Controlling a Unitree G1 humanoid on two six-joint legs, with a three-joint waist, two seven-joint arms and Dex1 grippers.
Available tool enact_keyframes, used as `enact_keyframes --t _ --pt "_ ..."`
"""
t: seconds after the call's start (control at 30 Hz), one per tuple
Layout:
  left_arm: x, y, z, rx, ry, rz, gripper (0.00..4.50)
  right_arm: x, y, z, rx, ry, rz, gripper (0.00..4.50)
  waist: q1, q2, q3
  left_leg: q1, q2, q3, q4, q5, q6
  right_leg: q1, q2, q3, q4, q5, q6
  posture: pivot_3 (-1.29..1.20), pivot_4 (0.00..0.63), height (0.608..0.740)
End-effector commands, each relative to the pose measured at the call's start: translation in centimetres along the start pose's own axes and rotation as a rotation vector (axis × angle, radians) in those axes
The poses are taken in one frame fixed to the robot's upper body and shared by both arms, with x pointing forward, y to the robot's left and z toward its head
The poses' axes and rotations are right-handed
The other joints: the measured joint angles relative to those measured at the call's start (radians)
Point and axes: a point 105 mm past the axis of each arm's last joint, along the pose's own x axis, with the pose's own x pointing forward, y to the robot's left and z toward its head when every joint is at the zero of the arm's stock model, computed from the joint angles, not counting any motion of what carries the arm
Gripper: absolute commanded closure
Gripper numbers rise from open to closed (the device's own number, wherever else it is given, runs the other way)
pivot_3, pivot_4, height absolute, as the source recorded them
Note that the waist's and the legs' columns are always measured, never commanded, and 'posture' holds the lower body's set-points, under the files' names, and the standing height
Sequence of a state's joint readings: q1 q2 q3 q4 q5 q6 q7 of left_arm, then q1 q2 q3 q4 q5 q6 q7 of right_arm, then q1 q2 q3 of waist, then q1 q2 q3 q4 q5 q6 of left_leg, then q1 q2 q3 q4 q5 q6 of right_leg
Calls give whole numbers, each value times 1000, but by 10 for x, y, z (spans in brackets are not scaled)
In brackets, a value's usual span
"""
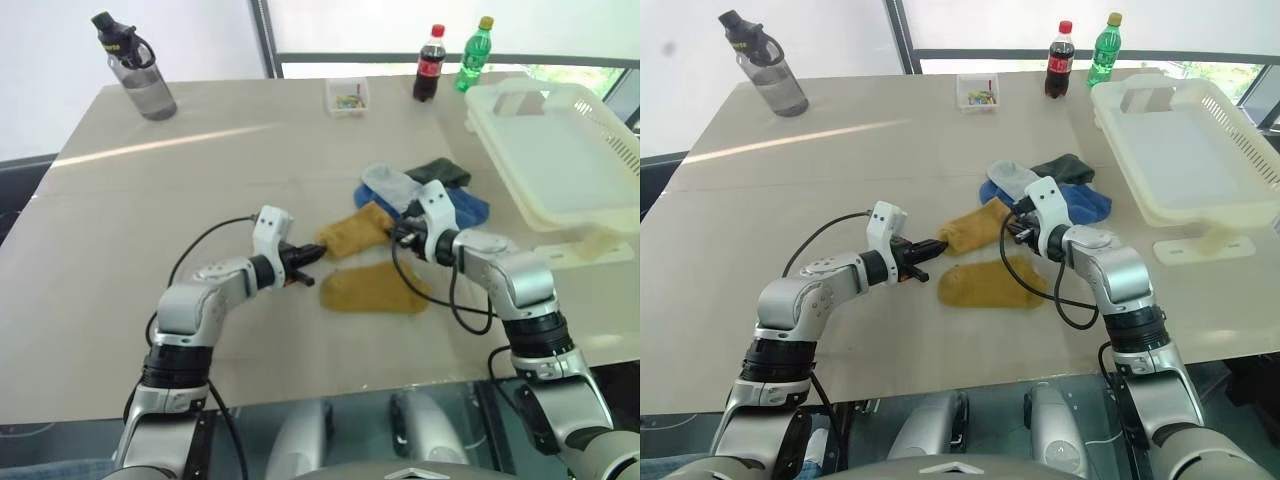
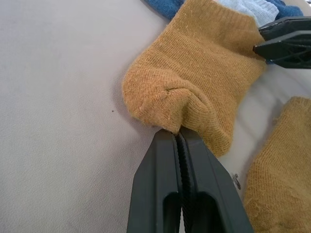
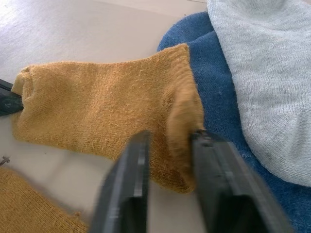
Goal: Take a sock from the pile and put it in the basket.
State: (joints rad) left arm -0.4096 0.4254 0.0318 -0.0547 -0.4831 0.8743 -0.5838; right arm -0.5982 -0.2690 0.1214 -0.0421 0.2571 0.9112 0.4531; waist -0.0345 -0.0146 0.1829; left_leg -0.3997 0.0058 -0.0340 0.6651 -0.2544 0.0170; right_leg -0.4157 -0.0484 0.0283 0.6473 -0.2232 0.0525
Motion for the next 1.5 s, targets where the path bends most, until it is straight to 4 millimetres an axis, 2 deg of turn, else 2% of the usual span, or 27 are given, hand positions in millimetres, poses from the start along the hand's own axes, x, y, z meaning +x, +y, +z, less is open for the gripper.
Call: enact_keyframes --t 0.03,0.3,0.67,0.73,0.77,0.87,0.9,0.93,1.17,1.2,1.23,1.37,1.4,1.5 --pt "1 0 -3 5 13 -1 4500 -3 1 9 -13 -45 3 4460 0 0 0 0 0 0 0 0 0 0 0 0 0 0 0 0 150 740" --pt "4 -6 -7 -31 30 -41 4500 -4 -1 7 -13 -35 -4 4460 0 0 0 0 0 0 0 0 0 0 0 0 0 0 0 0 150 740" --pt "5 -19 -4 31 17 -115 4500 -5 0 5 -6 -35 -8 4460 0 0 0 0 0 0 0 0 0 0 0 0 0 0 0 0 150 740" --pt "3 -26 -4 27 7 -159 3797 -5 0 5 -5 -35 -8 4500 -1 0 0 0 0 0 0 0 0 0 0 0 0 0 0 0 150 740" --pt "2 -30 -3 26 2 -177 3672 -5 0 5 -5 -35 -8 4500 -1 0 0 0 0 0 0 0 0 0 0 0 0 0 0 0 150 740" --pt "4 -29 0 73 -16 -148 2261 -5 0 5 -5 -34 -8 4500 0 0 0 0 0 0 0 0 0 0 0 0 0 0 0 0 150 740" --pt "4 -29 0 75 -18 -147 1959 -5 0 5 -5 -34 -8 4500 0 0 0 0 0 0 0 0 0 0 0 0 0 0 0 0 150 740" --pt "5 -30 -1 75 -18 -151 1470 -5 0 5 -6 -33 -8 4500 0 0 0 0 0 0 0 0 0 0 0 0 0 0 0 0 150 740" --pt "10 -24 -4 94 -6 -106 1470 -5 0 5 -8 -30 -4 4500 0 0 0 0 0 0 0 0 0 0 0 0 0 0 0 0 150 740" --pt "10 -22 -5 92 -4 -97 2010 -5 0 5 -8 -30 -4 4500 0 0 0 0 0 0 0 0 0 0 0 0 0 0 0 0 150 740" --pt "10 -22 -5 97 -3 -96 2268 -5 1 5 -7 -30 -5 4500 0 0 0 0 0 0 0 0 0 0 0 0 0 0 0 0 150 740" --pt "11 -23 -6 103 1 -101 4305 -5 1 5 -7 -30 -5 4500 -1 0 0 0 0 0 0 0 0 0 0 0 0 0 0 0 150 740" --pt "11 -23 -6 104 2 -100 4457 -5 1 5 -7 -30 -5 4500 0 0 0 0 0 0 0 0 0 0 0 0 0 0 0 0 150 740" --pt "11 -22 -6 118 5 -92 4457 -5 1 5 -7 -30 -6 4500 0 0 0 0 0 0 0 0 0 0 0 0 0 0 0 0 150 740"
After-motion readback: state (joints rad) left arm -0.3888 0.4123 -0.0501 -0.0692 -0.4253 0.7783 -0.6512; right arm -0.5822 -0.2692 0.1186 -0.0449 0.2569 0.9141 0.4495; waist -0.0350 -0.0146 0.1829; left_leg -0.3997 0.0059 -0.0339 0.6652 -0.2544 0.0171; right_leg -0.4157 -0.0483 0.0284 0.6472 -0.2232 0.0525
